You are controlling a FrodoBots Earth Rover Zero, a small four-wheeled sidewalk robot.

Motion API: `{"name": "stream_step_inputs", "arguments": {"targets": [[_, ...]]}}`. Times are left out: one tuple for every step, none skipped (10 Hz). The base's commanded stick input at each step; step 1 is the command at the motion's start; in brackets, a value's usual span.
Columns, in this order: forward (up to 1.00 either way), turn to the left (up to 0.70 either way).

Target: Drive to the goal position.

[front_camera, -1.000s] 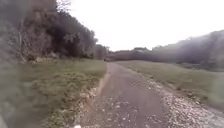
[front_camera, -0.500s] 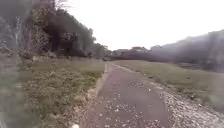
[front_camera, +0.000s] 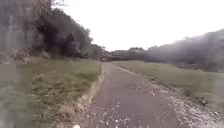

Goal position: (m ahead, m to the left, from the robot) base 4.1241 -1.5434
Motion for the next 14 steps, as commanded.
{"name": "stream_step_inputs", "arguments": {"targets": [[0.7, -0.14], [0.7, -0.14], [0.7, -0.14], [0.7, -0.11], [0.7, -0.07], [0.7, -0.02], [0.7, 0.0], [0.7, 0.0], [0.7, 0.0], [0.7, 0.0], [0.7, 0.0], [0.7, 0.0], [0.7, 0.0], [0.7, 0.0]]}}
